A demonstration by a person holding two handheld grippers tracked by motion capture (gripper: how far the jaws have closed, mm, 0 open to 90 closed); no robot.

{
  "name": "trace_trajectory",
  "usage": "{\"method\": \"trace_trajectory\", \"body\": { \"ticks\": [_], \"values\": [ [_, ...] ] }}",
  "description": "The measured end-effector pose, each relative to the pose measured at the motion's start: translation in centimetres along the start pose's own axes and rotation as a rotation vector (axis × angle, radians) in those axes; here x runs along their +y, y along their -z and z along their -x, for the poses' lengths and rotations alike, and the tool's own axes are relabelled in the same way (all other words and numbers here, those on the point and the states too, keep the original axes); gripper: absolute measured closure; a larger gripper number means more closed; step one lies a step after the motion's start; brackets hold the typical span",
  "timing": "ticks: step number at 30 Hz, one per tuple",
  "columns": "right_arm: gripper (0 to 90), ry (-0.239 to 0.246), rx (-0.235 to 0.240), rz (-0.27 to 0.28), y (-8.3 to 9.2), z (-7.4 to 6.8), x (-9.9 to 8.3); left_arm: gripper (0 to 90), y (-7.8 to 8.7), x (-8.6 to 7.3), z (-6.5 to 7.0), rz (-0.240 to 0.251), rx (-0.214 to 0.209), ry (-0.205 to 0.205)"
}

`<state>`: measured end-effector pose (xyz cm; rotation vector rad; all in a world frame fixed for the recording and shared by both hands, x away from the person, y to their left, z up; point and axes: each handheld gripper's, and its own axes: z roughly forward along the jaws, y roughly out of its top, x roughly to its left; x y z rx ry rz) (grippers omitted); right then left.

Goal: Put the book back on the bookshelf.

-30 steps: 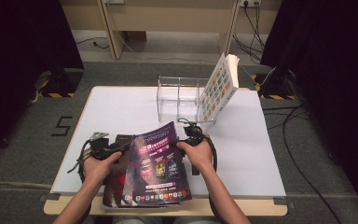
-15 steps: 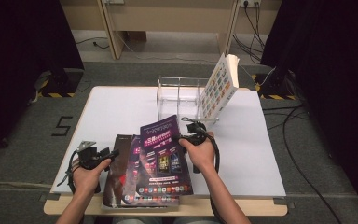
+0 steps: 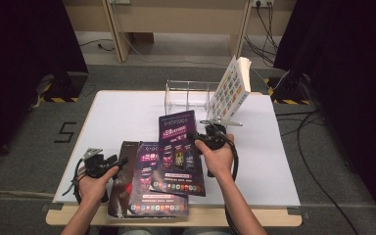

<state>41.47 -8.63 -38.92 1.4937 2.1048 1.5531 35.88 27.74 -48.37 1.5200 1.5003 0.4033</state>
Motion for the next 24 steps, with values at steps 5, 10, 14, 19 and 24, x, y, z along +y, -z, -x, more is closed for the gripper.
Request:
{"method": "trace_trajectory", "body": {
  "ticks": [5,10,14,19,24],
  "values": [
    [84.2,-0.002,-0.008,0.044,0.6,0.2,0.3,43.1,0.1,0.0,0.0,0.007,0.008,-0.011],
    [84.2,0.007,-0.020,0.075,1.0,0.2,0.5,42.2,-0.1,-0.1,0.1,0.000,0.007,-0.013],
    [84.2,0.006,-0.026,0.093,1.4,0.3,0.7,41.8,-0.2,-0.2,0.2,-0.001,0.004,-0.017],
    [84.2,0.009,-0.038,0.108,1.8,0.4,1.2,41.8,-0.3,-0.2,0.3,0.002,-0.004,-0.021],
    [84.1,0.015,-0.049,0.143,2.4,0.3,1.6,42.0,-0.4,-0.3,0.5,-0.003,-0.015,-0.025]
  ]
}}
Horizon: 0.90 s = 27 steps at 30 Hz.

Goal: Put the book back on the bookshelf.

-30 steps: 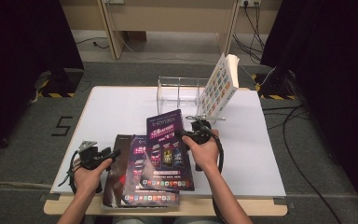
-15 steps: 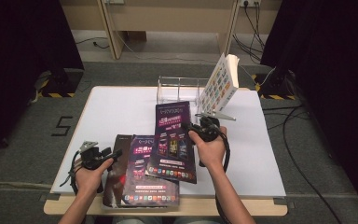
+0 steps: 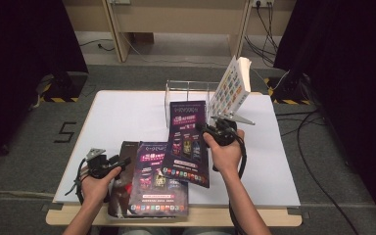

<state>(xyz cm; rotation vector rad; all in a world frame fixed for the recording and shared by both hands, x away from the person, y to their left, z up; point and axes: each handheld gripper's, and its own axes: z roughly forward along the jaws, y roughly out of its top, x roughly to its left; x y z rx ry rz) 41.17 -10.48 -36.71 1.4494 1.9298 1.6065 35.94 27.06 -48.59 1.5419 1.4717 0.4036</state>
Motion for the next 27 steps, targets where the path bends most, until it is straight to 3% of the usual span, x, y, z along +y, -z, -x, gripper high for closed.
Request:
{"method": "trace_trajectory", "body": {
  "ticks": [14,27],
  "values": [
    [84.2,-0.002,-0.031,0.063,1.0,0.4,0.9,42.2,-0.1,-0.1,0.2,-0.006,-0.001,-0.009],
    [84.2,0.025,-0.071,0.127,2.1,0.5,2.0,42.7,-0.2,-0.1,0.4,-0.007,-0.008,-0.011]
  ]
}}
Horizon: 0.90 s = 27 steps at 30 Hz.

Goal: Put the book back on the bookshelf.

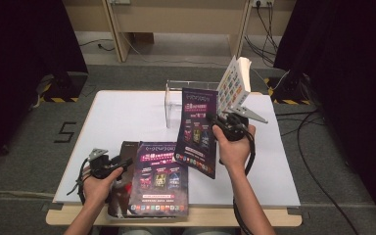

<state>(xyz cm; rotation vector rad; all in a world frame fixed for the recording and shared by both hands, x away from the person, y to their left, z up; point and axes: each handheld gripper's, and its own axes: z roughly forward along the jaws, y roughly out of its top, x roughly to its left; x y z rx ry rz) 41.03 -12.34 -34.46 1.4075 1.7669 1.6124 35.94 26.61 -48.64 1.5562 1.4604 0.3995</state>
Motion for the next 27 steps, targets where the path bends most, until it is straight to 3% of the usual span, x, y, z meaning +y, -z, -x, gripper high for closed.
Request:
{"method": "trace_trajectory", "body": {
  "ticks": [27],
  "values": [
    [84.1,0.023,-0.092,0.085,0.1,0.4,1.5,42.7,0.2,0.1,0.3,0.004,-0.021,0.006]
  ]
}}
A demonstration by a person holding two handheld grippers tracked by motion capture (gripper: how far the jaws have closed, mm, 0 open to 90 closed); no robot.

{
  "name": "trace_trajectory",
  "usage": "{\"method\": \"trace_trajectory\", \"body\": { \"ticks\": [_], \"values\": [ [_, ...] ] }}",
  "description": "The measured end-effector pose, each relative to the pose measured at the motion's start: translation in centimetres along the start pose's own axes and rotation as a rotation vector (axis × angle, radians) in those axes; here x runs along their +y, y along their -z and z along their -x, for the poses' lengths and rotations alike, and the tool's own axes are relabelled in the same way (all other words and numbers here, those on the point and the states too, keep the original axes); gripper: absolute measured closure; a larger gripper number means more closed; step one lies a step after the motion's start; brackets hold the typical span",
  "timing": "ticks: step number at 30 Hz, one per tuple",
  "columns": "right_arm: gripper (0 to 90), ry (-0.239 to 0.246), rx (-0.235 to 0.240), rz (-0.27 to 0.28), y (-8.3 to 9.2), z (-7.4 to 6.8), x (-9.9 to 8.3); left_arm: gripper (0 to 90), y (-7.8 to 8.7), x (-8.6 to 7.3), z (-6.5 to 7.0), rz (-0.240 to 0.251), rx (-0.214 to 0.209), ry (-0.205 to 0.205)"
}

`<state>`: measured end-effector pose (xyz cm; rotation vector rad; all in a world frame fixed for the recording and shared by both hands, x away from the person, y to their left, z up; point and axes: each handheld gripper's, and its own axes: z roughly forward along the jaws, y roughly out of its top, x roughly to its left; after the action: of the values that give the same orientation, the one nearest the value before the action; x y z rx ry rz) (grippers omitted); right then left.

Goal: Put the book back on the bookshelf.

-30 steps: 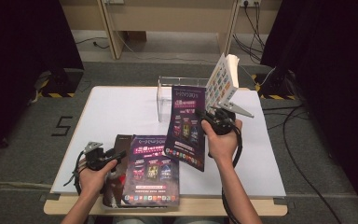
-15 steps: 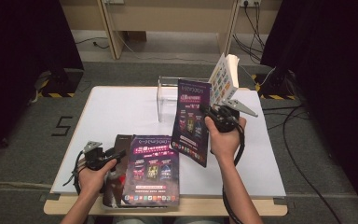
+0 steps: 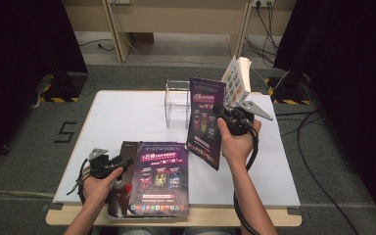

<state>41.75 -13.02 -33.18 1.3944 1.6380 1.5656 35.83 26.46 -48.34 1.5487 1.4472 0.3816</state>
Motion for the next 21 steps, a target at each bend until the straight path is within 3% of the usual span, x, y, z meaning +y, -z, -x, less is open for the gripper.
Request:
{"method": "trace_trajectory", "body": {
  "ticks": [4,21],
  "values": [
    [84.1,0.024,-0.024,0.015,-0.2,-0.1,0.4,42.7,-0.1,-0.1,0.0,-0.004,-0.003,0.005],
    [84.1,0.013,-0.048,0.033,-1.3,0.2,0.7,42.5,-0.1,-0.1,0.1,0.002,-0.007,0.013]
  ]
}}
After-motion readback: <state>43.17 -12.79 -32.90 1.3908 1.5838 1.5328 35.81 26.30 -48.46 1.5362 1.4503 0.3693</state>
